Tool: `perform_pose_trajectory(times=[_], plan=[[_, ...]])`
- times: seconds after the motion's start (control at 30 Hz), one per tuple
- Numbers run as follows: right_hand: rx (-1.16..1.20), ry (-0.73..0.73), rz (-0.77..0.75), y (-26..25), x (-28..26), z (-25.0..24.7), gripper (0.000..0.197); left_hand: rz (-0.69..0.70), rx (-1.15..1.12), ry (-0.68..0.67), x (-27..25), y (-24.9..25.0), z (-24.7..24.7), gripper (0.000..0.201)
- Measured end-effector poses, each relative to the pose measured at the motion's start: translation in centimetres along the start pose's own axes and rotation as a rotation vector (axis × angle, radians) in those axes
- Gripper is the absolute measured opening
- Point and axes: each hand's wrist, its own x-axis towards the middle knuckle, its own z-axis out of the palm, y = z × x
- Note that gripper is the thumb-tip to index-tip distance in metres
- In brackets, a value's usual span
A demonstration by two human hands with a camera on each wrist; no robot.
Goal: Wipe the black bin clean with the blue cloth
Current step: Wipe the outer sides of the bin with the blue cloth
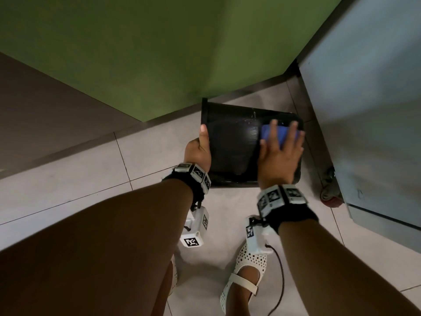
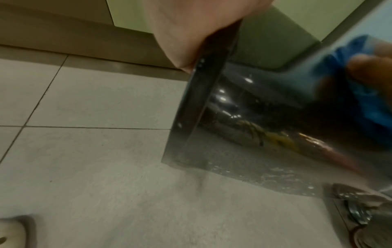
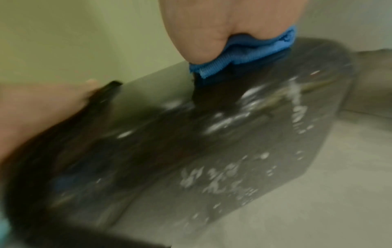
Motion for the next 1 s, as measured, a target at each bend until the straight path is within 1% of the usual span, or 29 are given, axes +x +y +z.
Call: perform_pose_trajectory(times=[0.1, 0.17, 0.2, 0.23, 0.27, 0.33, 0.4, 0.43, 0.47, 0.57, 0.67, 0.73, 0.87, 0.93, 1.0], plan=[[0.103, 0.058, 0.226, 1.9, 1.2, -0.7, 0.05, -0.01, 0.002, -0.011, -0.1, -0.1, 0.0, 0.059], [0.129, 0.1, 0.345, 1.3, 1.5, -0.5, 0.051, -0.012, -0.001, -0.008, 0.1, -0.3, 0.0, 0.058], [0.111, 0.109, 0.371, 0.5, 1.3, -0.2, 0.052, -0.008, -0.004, -0.006, 0.1, -0.2, -0.1, 0.058], [0.089, 0.103, 0.353, -0.5, 0.9, 0.1, 0.052, -0.001, -0.01, -0.005, 0.2, -0.1, -0.2, 0.059], [0.072, 0.088, 0.281, -1.5, 0.2, 0.4, 0.053, 0.008, -0.01, -0.005, 0.3, 0.0, -0.2, 0.059], [0.049, 0.041, 0.028, -3.6, -2.0, 1.5, 0.054, 0.016, -0.013, -0.006, 0.2, 0.3, -0.2, 0.059], [-0.003, -0.01, -0.23, -5.4, -3.8, 2.6, 0.054, -0.009, -0.042, -0.004, 0.0, 0.5, -0.2, 0.06], [-0.046, -0.025, -0.311, -6.1, -3.9, 3.0, 0.054, -0.021, -0.075, -0.014, 0.2, 0.3, -0.2, 0.06], [-0.082, -0.042, -0.349, -6.6, -3.5, 3.1, 0.054, -0.02, -0.101, -0.026, 0.3, 0.2, -0.1, 0.059], [-0.059, -0.046, -0.376, -7.9, -1.0, 2.6, 0.053, 0.023, -0.11, -0.036, 0.4, -0.2, -0.1, 0.059], [0.015, -0.08, -0.35, -9.0, 0.9, 2.0, 0.049, 0.07, -0.127, -0.012, 0.4, -0.2, -0.1, 0.061], [0.015, -0.091, -0.339, -9.3, 0.7, 1.9, 0.049, 0.077, -0.126, -0.01, 0.4, -0.4, -0.1, 0.059], [-0.026, -0.084, -0.398, -7.6, -0.3, 1.8, 0.052, 0.084, -0.071, 0.004, 0.1, -0.8, -0.2, 0.06], [-0.055, -0.104, -0.33, -5.9, -0.5, 1.4, 0.052, 0.073, -0.036, 0.008, 0.4, -0.7, -0.4, 0.06], [-0.039, -0.082, -0.185, -3.5, -0.1, 0.7, 0.052, 0.067, -0.013, -0.001, 0.5, -0.5, -0.3, 0.059]])
